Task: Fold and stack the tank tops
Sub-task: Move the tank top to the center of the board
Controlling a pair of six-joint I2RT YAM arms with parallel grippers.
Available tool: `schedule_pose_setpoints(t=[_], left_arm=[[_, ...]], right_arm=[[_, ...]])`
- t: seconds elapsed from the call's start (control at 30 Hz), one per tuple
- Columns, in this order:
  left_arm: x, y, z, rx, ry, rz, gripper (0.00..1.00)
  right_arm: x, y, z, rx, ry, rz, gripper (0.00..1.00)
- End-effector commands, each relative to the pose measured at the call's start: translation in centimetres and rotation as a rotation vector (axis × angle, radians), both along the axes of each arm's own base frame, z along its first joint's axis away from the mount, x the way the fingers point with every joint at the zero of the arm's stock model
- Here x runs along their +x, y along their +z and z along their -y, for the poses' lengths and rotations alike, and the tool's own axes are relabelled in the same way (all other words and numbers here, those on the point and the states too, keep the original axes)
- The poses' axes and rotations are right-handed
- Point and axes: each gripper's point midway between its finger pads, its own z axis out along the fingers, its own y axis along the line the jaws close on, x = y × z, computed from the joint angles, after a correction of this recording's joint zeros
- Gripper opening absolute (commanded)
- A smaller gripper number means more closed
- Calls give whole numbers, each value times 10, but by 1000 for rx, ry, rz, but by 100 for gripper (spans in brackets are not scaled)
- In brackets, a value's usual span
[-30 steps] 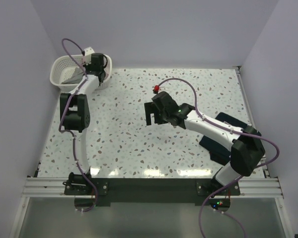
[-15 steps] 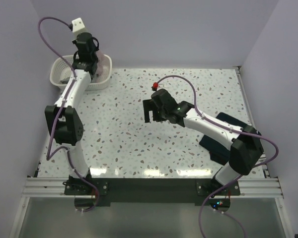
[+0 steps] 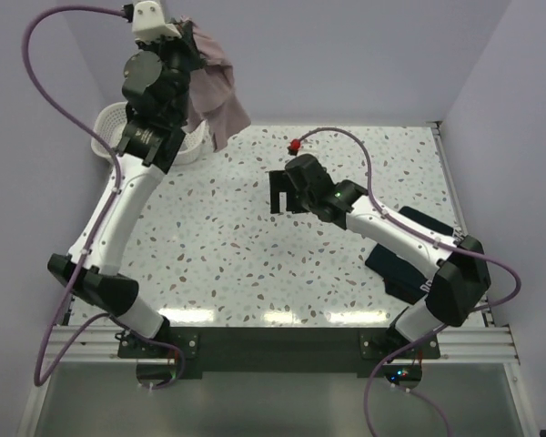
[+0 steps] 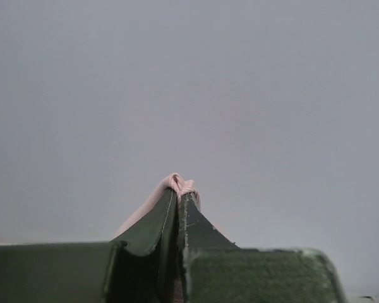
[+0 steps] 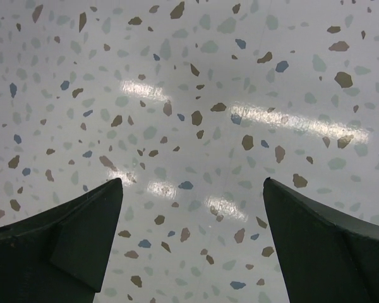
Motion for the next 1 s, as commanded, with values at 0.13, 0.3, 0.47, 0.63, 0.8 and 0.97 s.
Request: schedule_pose_setpoints(t=[0.13,0.3,0.47,0.63,0.8,0.97], left_arm=[[-93,68,14,-114,-185,178,0],[-72,-84,44,-202,-286,-172,42],[-80,-238,44,-230,-236,-563,62],[-114,-326,15,-250,-142,-768,60],[-140,-402,-29,-323,-30,-964,48],[-159,-445,-20,-391,-163,-1100,32]], right_arm=[[0,62,27,74,-93,141,96],[-13,59,50,77,-169,136,96],[-31,28,63,70,-194,80,96],[-56,-14,35,64,-99,-23,91],[-78,-41,-8,33,-39,-67,89],[-102,-79,-45,-14,25,-123,85]])
